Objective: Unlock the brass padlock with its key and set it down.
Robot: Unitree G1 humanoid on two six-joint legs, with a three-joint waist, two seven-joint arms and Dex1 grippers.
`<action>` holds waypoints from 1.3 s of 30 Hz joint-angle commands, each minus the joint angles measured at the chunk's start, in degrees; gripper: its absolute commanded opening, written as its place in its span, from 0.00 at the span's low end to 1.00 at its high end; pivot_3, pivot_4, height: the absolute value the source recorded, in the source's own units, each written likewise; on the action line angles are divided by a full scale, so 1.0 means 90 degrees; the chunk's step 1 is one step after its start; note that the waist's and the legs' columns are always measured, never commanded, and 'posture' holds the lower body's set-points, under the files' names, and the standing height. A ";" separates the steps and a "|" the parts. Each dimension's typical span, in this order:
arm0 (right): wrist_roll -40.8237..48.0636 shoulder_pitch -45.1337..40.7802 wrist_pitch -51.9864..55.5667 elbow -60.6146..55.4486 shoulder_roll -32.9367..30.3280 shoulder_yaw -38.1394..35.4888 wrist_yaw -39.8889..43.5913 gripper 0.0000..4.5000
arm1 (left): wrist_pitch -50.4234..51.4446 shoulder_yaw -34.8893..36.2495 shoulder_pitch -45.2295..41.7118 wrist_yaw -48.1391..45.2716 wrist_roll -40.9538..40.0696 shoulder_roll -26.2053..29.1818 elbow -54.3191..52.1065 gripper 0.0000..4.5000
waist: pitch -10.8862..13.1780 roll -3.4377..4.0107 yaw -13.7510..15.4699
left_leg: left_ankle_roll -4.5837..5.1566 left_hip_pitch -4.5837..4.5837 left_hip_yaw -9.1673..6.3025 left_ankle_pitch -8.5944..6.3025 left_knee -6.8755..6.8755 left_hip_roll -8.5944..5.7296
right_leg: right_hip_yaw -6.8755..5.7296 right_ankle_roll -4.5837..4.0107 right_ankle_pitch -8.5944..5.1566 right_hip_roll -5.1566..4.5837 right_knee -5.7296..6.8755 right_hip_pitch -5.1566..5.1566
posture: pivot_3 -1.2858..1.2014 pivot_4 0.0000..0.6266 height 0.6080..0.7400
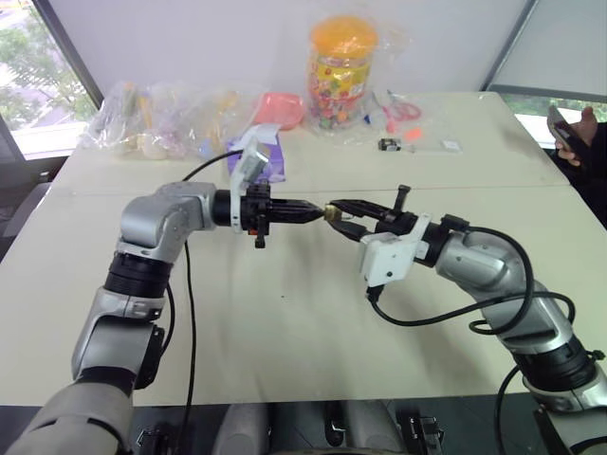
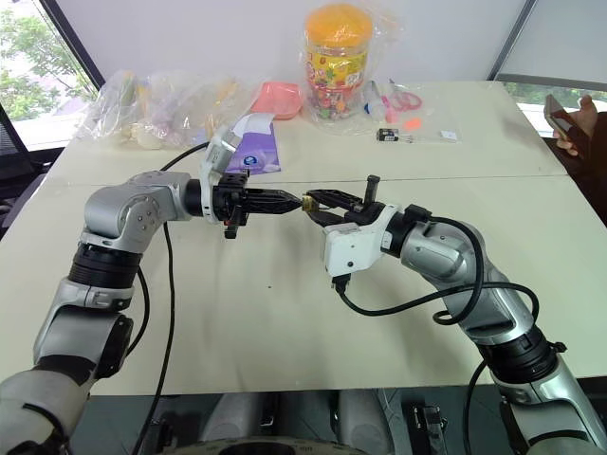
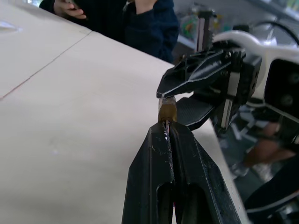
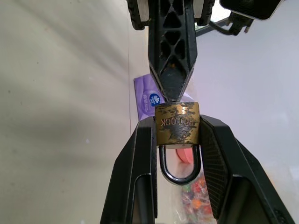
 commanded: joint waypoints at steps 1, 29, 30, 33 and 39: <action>0.0224 -0.0125 0.0070 -0.0320 0.0077 -0.0220 0.0062 0.15 | -0.0450 -0.0099 0.0021 -0.0111 0.0202 0.0045 -0.0240 0.01 | 0.0000 0.0000 0.0007 | 0.0000 0.0000 0.0000 0.0000 0.0000 0.0000 | 0.0000 0.0000 0.0000 0.0000 0.0000 0.0000 | 0.52 0.24 0.98; 0.0318 0.0123 0.0121 -0.0337 -0.0002 -0.0211 0.0641 0.15 | -0.6155 -0.0689 -0.0002 -0.0534 0.2461 -0.0234 0.0807 0.01 | 0.0000 0.0000 0.0028 | 0.0000 0.0001 0.0009 0.0000 0.0000 -0.0002 | 0.0000 0.0000 0.0001 0.0001 0.0000 0.0000 | 0.52 0.24 0.98; 0.0319 0.0122 0.0127 -0.0335 -0.0001 -0.0214 0.0640 0.15 | -0.6102 -0.0672 0.0001 -0.0510 0.2431 -0.0259 0.0833 0.01 | 0.0000 0.0000 0.0026 | 0.0000 0.0001 0.0010 0.0000 0.0000 -0.0001 | 0.0000 0.0000 0.0001 0.0001 0.0000 0.0000 | 0.52 0.24 0.98; 0.0315 0.0099 0.0127 -0.0334 -0.0010 -0.0221 0.0643 0.15 | -0.5201 -0.0560 0.0011 -0.0287 0.2197 -0.0339 0.0764 0.01 | 0.0000 0.0000 0.0027 | 0.0001 0.0001 0.0010 0.0000 0.0000 -0.0001 | 0.0000 0.0000 0.0001 0.0001 0.0000 0.0000 | 0.52 0.24 0.98; 0.0340 0.0050 0.0140 -0.0330 -0.0034 -0.0250 0.0659 0.15 | -0.1441 -0.0122 -0.0124 -0.0194 0.0695 -0.0203 0.0222 0.18 | 0.0000 0.0000 -0.0014 | 0.0001 0.0002 0.0008 0.0000 0.0000 0.0000 | 0.0000 0.0001 0.0001 0.0005 0.0001 0.0000 | 0.52 0.24 0.98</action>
